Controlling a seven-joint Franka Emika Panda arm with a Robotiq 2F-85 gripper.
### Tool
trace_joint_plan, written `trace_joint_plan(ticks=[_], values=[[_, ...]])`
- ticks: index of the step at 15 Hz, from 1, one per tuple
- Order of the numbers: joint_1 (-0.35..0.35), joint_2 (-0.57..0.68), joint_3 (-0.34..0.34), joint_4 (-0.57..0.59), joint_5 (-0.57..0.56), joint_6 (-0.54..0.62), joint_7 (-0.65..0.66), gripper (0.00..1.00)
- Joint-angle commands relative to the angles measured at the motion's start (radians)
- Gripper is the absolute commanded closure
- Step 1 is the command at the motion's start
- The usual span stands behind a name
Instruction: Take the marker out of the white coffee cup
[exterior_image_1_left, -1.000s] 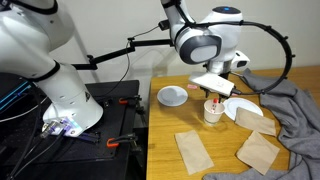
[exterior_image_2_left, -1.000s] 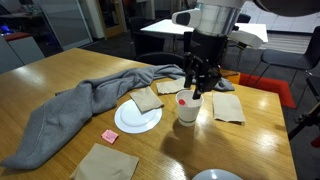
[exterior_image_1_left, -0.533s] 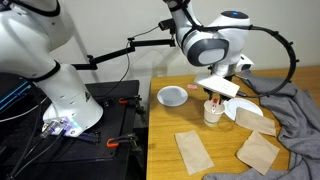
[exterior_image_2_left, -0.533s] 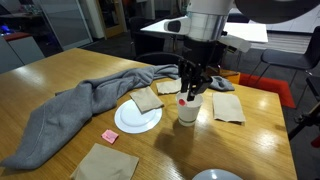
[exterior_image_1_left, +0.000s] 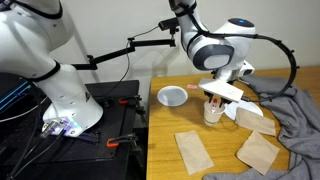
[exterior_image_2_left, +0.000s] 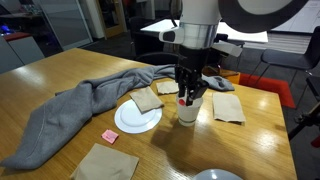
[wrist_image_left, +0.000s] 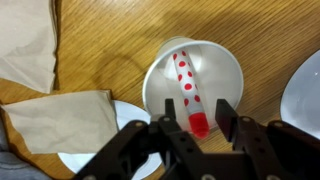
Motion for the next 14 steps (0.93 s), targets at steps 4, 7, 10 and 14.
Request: trace_joint_plan(ticks=[4,7,10,14], values=[[0.000,0.047,0.004,0.059,0.005,-0.033,-0.065,0.63],[-0.001,0.066,0.007,0.073,0.005,-0.033,-0.079,0.78],[0.008,0.063,0.004,0.067,0.002,-0.033,-0.077,0.99],[0.053,-0.011,-0.020,-0.009,-0.011,-0.013,-0.022,0.95]])
